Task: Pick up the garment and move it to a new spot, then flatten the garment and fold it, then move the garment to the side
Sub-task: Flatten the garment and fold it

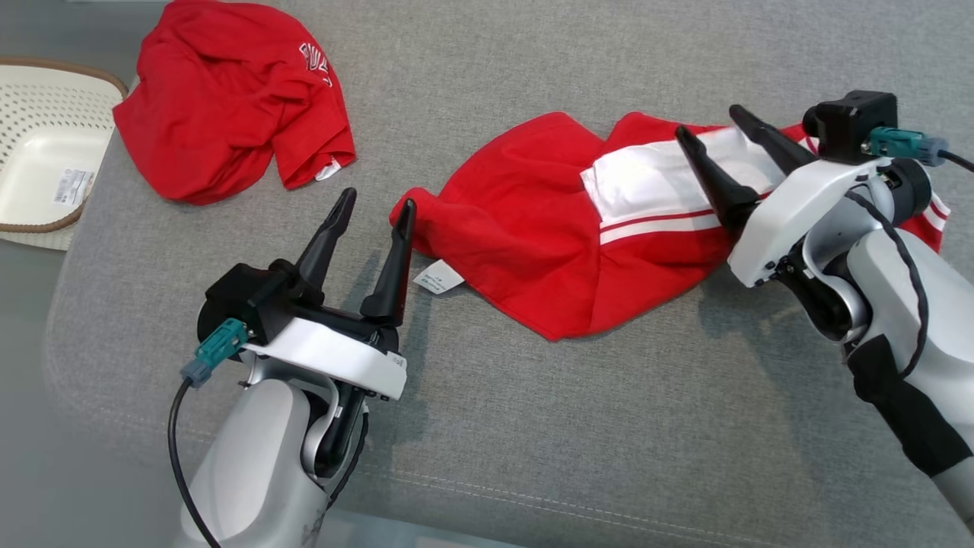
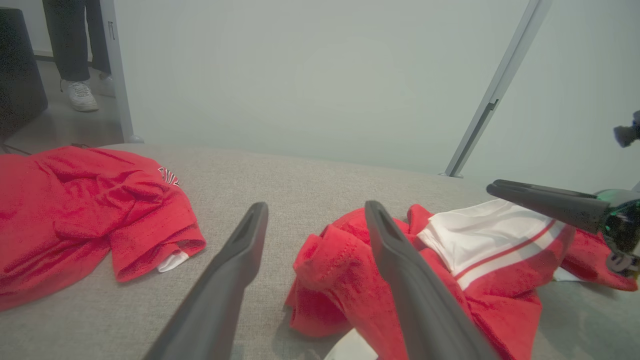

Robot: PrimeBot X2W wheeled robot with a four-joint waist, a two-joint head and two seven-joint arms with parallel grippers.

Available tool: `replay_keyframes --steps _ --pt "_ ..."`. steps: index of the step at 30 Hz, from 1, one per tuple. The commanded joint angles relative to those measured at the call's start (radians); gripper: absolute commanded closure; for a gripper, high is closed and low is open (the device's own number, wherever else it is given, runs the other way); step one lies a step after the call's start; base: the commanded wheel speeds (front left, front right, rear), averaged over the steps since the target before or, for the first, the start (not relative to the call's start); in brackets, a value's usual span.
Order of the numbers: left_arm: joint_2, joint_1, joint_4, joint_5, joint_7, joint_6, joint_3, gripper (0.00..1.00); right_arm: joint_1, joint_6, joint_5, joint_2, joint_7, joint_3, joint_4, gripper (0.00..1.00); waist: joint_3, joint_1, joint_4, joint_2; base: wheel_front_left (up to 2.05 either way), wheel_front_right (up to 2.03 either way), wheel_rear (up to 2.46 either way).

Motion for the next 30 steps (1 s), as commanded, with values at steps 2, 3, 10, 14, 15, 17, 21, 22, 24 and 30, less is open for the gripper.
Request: replay_keyframes --steps 2,3,10,14,15,17,21,22,24,30 --pt "0.018 -0.005 -0.031 -0.005 -0.005 -0.007 0.035 0.00 0.021 0.000 -0.002 -0.037 -0.038 0.000 -0.037 0.00 -0.011 0.0001 -0.024 0.0000 0.00 0.00 0.00" --pt "0.018 -0.004 -0.031 -0.003 -0.005 -0.007 0.036 0.00 0.033 0.000 0.001 -0.049 -0.052 -0.005 -0.047 0.00 -0.015 0.0001 -0.033 0.0000 0.00 0.00 0.00" --pt "0.018 -0.002 -0.034 0.011 -0.005 -0.007 0.040 0.00 0.139 0.000 -0.012 -0.082 -0.082 -0.015 -0.123 0.00 -0.025 0.0001 -0.086 0.0000 0.00 0.00 0.00" --pt "0.018 -0.004 -0.032 0.015 -0.005 -0.007 0.033 0.00 0.117 0.000 -0.047 -0.068 -0.069 -0.010 -0.151 0.00 -0.022 0.0001 -0.092 0.0000 0.00 0.00 0.00" --pt "0.018 -0.004 -0.032 0.015 -0.005 -0.007 0.030 0.00 0.099 0.000 -0.054 -0.064 -0.058 -0.009 -0.152 0.00 -0.021 0.0001 -0.090 0.0000 0.00 0.00 0.00" --pt "0.018 -0.008 -0.033 0.012 -0.005 -0.007 0.021 0.00 0.053 0.000 -0.077 -0.062 -0.031 -0.001 -0.146 0.00 -0.016 0.0001 -0.080 0.0000 0.00 0.00 0.00" --pt "0.018 -0.011 -0.033 0.002 -0.005 -0.007 0.012 0.00 -0.016 0.000 -0.091 -0.054 0.030 0.018 -0.115 0.00 -0.006 0.0001 -0.058 0.0000 0.00 0.00 0.00" --pt "0.018 -0.012 -0.033 -0.002 -0.005 -0.007 0.009 0.00 -0.034 0.000 -0.085 -0.050 0.050 0.020 -0.099 0.00 -0.002 0.0001 -0.049 0.0000 0.00 0.00 0.00" --pt "0.018 -0.012 -0.032 -0.010 -0.005 -0.007 -0.001 0.00 -0.062 0.000 -0.087 -0.052 0.104 0.039 -0.056 0.00 0.006 0.0001 -0.030 0.0000 0.00 0.00 0.00" --pt "0.018 -0.016 -0.033 -0.028 -0.005 -0.007 -0.012 0.00 -0.082 0.000 -0.074 -0.075 0.186 0.074 0.037 0.00 0.026 0.0001 0.012 0.0000 0.00 0.00 0.00"
